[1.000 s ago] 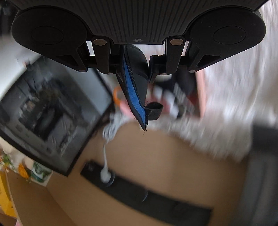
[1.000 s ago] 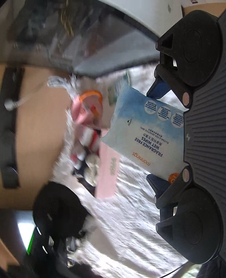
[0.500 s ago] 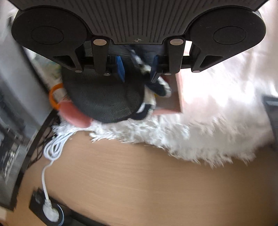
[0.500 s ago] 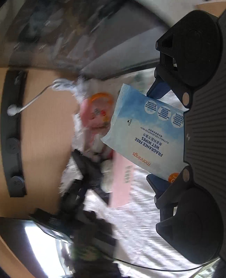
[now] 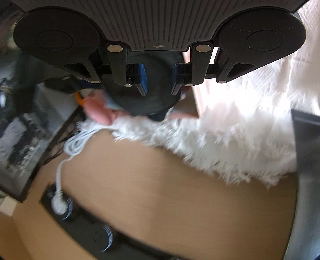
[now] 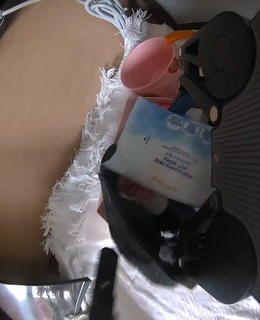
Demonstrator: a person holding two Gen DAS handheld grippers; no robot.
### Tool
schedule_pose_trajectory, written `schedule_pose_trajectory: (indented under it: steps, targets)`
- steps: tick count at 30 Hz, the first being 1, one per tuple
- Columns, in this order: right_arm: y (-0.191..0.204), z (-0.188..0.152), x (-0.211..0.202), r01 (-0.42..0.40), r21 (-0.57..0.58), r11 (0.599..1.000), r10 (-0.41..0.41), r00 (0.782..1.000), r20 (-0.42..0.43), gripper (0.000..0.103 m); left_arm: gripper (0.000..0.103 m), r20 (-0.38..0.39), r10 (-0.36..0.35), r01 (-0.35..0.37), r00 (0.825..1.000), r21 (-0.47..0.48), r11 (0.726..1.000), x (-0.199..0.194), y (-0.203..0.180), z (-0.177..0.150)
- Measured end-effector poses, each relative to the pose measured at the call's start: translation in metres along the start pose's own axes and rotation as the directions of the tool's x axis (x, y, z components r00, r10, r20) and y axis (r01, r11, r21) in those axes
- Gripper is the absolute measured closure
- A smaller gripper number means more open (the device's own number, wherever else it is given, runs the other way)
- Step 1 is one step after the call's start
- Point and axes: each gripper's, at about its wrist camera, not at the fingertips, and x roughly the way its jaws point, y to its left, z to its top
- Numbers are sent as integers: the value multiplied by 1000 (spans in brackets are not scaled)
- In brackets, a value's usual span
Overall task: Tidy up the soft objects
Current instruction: 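Open the left tool in the box while the right tool lowers the wipes into it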
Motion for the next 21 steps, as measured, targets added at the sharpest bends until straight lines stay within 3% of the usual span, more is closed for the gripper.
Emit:
schedule_pose_trajectory:
  steps: [5, 10, 14, 16, 18, 20, 21]
  targets:
    - [2, 0, -11, 22, -7, 1000, -22, 1000, 13, 10, 75, -9, -72, 72, 997, 52, 996, -1, -13, 7]
    - [-5, 1, -67, 75, -21, 997, -73, 993, 95, 9, 75, -45, -123, 126, 991, 62, 990, 19, -20, 3]
    - [-16, -10, -98, 16, 87, 996, -31, 985, 169, 9, 77, -126, -70, 86, 990, 132, 987, 48, -29, -10]
    - [-25, -14, -102, 12, 209, 978, -59, 974, 219, 20, 77, -108, -66, 83, 992, 153, 985, 49, -29, -14]
    - [-30, -12, -91, 30, 289, 957, -89, 977, 192, 58, 77, -102, -78, 92, 992, 142, 986, 50, -26, -15]
    - [-34, -8, -67, 25, 361, 932, -69, 992, 108, 72, 80, -93, -80, 93, 992, 143, 985, 51, -20, -17]
    - [-39, -8, -52, 9, 413, 911, -38, 997, 62, 71, 81, -90, -86, 98, 992, 135, 986, 51, -17, -18]
